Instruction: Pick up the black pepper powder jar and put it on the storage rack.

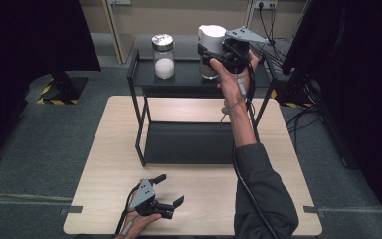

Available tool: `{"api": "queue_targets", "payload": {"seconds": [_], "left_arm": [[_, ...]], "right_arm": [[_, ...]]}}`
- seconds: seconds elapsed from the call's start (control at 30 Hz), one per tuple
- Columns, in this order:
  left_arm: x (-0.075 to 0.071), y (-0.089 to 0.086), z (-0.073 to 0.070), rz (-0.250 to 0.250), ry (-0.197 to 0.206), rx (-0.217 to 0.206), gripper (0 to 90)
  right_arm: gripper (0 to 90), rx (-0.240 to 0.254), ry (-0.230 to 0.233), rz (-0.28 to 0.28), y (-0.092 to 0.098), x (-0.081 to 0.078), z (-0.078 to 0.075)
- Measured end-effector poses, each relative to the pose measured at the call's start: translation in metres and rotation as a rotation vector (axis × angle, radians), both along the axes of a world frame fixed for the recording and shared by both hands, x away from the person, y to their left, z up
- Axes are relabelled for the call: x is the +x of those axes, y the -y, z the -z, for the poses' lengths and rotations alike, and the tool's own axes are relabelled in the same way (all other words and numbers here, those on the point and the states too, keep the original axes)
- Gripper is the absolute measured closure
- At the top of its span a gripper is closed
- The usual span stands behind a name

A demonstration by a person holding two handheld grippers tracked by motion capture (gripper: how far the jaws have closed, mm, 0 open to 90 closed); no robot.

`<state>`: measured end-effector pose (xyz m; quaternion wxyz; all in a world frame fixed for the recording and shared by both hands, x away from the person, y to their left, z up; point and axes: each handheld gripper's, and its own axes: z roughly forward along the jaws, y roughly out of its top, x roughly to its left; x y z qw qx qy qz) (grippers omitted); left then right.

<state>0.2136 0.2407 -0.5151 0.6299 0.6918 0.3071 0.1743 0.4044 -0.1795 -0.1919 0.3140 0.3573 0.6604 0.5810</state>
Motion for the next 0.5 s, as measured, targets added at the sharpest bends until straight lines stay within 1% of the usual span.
{"api": "queue_targets", "payload": {"seconds": [0.2, 0.5], "left_arm": [[-0.0001, 0.0001, 0.0, 0.002, 0.0, 0.002, 0.2], [0.0, 0.0002, 0.0001, 0.002, 0.0, 0.004, 0.2]], "right_arm": [[30.7, -0.011, 0.007, 0.005, -0.0062, 0.0037, 0.0039], [30.7, -0.021, 0.02, 0.007, -0.0072, 0.0043, 0.0095]]}}
